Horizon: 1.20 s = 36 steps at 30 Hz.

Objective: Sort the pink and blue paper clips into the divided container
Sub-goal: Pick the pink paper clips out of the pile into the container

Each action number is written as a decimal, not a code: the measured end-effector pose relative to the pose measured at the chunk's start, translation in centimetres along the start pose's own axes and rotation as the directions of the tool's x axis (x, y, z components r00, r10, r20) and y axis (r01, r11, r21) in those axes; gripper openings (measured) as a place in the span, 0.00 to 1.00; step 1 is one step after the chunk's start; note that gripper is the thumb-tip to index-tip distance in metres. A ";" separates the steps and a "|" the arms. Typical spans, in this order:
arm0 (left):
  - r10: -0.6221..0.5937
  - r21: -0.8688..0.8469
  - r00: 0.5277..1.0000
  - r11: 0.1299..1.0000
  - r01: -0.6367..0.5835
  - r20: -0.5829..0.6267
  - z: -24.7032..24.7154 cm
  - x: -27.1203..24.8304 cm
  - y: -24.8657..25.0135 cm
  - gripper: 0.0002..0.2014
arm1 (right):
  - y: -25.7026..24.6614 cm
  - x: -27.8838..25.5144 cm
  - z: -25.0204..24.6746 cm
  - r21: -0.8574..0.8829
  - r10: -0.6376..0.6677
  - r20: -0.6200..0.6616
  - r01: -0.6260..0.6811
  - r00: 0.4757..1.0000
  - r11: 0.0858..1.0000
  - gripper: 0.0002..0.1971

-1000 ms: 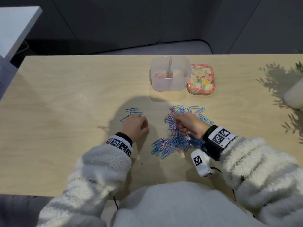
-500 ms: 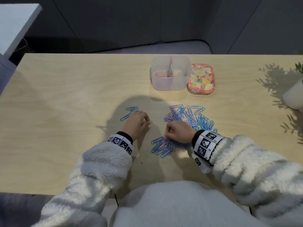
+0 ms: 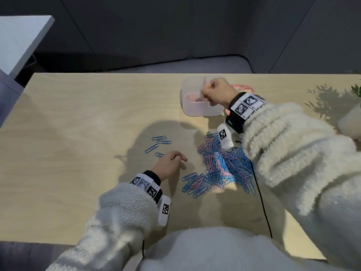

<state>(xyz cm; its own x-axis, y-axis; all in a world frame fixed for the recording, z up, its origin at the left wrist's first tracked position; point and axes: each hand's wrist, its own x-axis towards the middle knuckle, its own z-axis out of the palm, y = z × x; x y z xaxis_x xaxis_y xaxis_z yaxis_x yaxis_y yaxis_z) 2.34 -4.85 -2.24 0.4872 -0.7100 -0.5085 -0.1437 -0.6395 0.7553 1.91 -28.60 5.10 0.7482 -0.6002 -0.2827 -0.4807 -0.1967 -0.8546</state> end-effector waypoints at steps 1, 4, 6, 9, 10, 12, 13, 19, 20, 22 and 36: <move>0.011 0.035 1.000 0.999 -0.011 0.011 0.3 -0.2 -0.1 0.12 | -0.2 0.9 0.2 -0.023 -0.002 -0.008 0.002 1.000 1.000 0.16; 0.060 0.303 0.998 0.951 -0.061 0.013 1.1 -0.9 -0.4 0.13 | -0.4 2.7 1.0 -0.094 -0.019 -0.018 0.018 1.000 0.995 0.14; 0.086 0.416 0.996 0.905 -0.087 0.023 1.5 -1.3 -0.8 0.12 | -0.6 3.4 1.5 -0.080 -0.010 -0.026 0.008 1.000 0.997 0.12; 0.104 0.497 0.993 0.860 -0.116 0.052 1.8 -1.7 -1.1 0.10 | -1.0 3.9 1.9 -0.092 0.021 -0.002 -0.021 1.000 0.996 0.12; 0.111 0.510 0.992 0.851 -0.123 0.054 1.9 -1.7 -1.2 0.09 | -1.1 3.8 2.0 -0.145 0.018 0.015 -0.015 1.000 0.989 0.16; 0.122 0.523 0.991 0.843 -0.129 0.048 1.9 -1.7 -1.1 0.08 | -1.3 2.9 1.9 -0.237 -0.071 -0.008 0.067 0.997 0.969 0.20; 0.118 0.521 0.992 0.844 -0.125 0.046 1.8 -1.6 -1.1 0.08 | -1.5 1.9 2.0 -0.247 -0.144 -0.042 0.129 0.989 0.960 0.20; 0.063 0.390 0.998 0.919 -0.051 -0.018 -0.1 -0.6 -1.0 0.11 | 2.8 -2.9 4.4 -0.453 -0.246 0.235 0.330 0.940 0.828 0.15; 0.059 0.389 0.997 0.920 -0.036 -0.049 -0.5 -0.3 -1.1 0.10 | 4.1 -2.9 4.7 -0.546 -0.172 0.280 0.303 0.945 0.781 0.16; 0.067 0.402 0.993 0.915 -0.021 -0.099 -1.1 0.3 -1.3 0.07 | 6.5 -2.5 5.1 -0.677 -0.102 0.327 0.308 0.940 0.668 0.16; 0.216 0.534 0.957 0.842 -0.082 -0.194 0.4 -0.1 -1.3 0.12 | 9.4 -3.2 3.9 -0.661 -0.072 0.257 0.229 0.964 0.715 0.03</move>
<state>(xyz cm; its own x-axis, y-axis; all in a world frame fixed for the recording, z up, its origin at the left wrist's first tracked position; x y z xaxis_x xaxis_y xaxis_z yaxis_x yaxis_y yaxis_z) 2.13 -4.08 -3.35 0.6023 -0.7603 -0.2433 -0.6206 -0.6377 0.4562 -3.20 -25.48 -3.75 0.8731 -0.3654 -0.3227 -0.4742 -0.7904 -0.3879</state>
